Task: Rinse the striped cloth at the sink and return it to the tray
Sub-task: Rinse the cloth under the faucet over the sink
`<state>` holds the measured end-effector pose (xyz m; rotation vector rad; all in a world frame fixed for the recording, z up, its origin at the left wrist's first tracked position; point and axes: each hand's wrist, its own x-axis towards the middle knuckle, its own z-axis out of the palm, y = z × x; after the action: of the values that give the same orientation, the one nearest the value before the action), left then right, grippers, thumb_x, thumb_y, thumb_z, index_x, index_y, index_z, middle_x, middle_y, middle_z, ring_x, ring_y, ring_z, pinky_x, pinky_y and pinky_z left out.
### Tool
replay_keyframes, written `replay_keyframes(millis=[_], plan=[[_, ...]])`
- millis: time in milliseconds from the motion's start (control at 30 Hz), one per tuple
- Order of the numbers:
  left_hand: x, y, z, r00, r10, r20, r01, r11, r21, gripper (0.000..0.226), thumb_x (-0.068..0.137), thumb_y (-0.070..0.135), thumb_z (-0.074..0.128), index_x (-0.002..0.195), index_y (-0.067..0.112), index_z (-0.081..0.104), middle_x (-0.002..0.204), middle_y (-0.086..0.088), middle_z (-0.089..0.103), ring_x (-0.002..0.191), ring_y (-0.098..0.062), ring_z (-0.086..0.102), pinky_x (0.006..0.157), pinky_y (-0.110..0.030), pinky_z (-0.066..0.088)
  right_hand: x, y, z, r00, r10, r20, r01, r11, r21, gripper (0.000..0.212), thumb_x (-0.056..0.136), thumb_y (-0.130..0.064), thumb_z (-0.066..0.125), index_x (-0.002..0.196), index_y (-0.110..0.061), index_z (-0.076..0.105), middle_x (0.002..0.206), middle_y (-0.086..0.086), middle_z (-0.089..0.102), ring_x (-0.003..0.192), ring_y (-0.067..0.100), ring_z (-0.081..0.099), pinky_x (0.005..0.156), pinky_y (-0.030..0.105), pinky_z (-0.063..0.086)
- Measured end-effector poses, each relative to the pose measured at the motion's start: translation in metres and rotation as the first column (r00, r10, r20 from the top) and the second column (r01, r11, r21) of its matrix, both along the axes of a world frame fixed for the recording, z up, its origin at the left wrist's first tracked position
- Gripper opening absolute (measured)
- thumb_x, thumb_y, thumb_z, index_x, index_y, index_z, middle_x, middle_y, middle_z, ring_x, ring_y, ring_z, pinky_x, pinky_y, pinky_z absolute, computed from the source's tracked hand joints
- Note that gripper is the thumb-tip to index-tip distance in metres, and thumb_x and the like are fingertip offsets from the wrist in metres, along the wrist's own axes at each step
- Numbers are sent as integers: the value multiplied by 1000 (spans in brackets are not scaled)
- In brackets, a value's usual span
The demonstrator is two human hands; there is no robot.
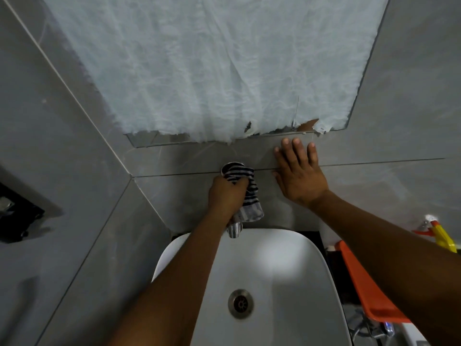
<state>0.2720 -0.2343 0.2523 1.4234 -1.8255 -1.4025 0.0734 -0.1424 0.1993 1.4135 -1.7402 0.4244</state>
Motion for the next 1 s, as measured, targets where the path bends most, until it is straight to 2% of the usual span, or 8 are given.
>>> replay_keyframes(millis=[267, 400, 500, 600, 767, 867, 933, 1000], plan=[[72, 47, -40, 958, -18, -287, 57, 990, 131, 39, 85, 11, 71, 121, 15, 59, 113, -7, 68, 94, -16, 68, 70, -26, 55, 6, 2, 1, 999, -31, 20, 30, 999, 38, 70, 94, -34, 55, 152, -5, 28, 165, 7, -19, 149, 25, -25, 118, 55, -2], [88, 74, -59, 699, 86, -710, 407, 769, 494, 30, 96, 3, 51, 125, -1, 57, 102, -18, 66, 74, -23, 68, 58, -35, 58, 8, 2, 2, 999, -47, 15, 46, 998, 44, 72, 96, -35, 53, 152, -6, 20, 162, 6, -28, 149, 26, -26, 119, 55, -4], [82, 82, -60, 664, 313, -679, 436, 576, 692, 30, 96, 22, 48, 108, 2, 67, 90, -13, 74, 71, -22, 73, 64, -31, 61, 11, 2, 2, 998, -58, 30, 56, 997, 53, 72, 97, -35, 53, 153, -5, 19, 164, 9, -23, 149, 28, -25, 119, 56, -3], [84, 78, -49, 658, 293, -694, 479, 549, 685, 38, 90, 34, 47, 111, 8, 66, 99, -10, 68, 85, -23, 65, 75, -34, 49, 19, 6, 6, 993, -85, 85, 74, 990, 122, 73, 98, -33, 52, 154, -5, 14, 165, 18, -5, 149, 32, -21, 119, 60, 0], [93, 57, -35, 613, 213, -761, 611, 482, 627, 101, 73, 85, 46, 124, -1, 57, 106, -16, 57, 98, -27, 55, 90, -37, 44, 72, 14, 25, 888, -195, 415, 95, 964, 249, 79, 90, -34, 59, 154, -10, 20, 164, 22, 4, 151, 41, 1, 120, 61, 11], [89, 53, -25, 676, 163, -718, 566, 509, 648, 93, 78, 81, 48, 126, 1, 57, 118, -16, 61, 109, -26, 58, 94, -36, 47, 115, 22, 22, 554, -174, 814, -50, 969, 242, 58, 94, -44, 56, 141, -13, 44, 153, 21, 35, 143, 36, 31, 113, 45, 34], [86, 53, -32, 747, 164, -644, 448, 592, 670, 67, 90, 59, 51, 130, 6, 64, 133, -18, 65, 120, -30, 62, 101, -43, 49, 144, 30, 20, -10, -227, 974, -216, 951, 220, 48, 94, -57, 51, 115, -15, 61, 117, 14, 65, 116, 36, 60, 90, 38, 51], [92, 55, -42, 795, 120, -594, 382, 662, 645, 49, 93, 39, 52, 125, 6, 69, 130, -20, 67, 117, -34, 65, 103, -50, 49, 162, 36, 19, -482, -274, 832, -281, 948, 150, 48, 93, -57, 55, 105, -13, 69, 104, 9, 73, 99, 32, 69, 83, 40, 58]])
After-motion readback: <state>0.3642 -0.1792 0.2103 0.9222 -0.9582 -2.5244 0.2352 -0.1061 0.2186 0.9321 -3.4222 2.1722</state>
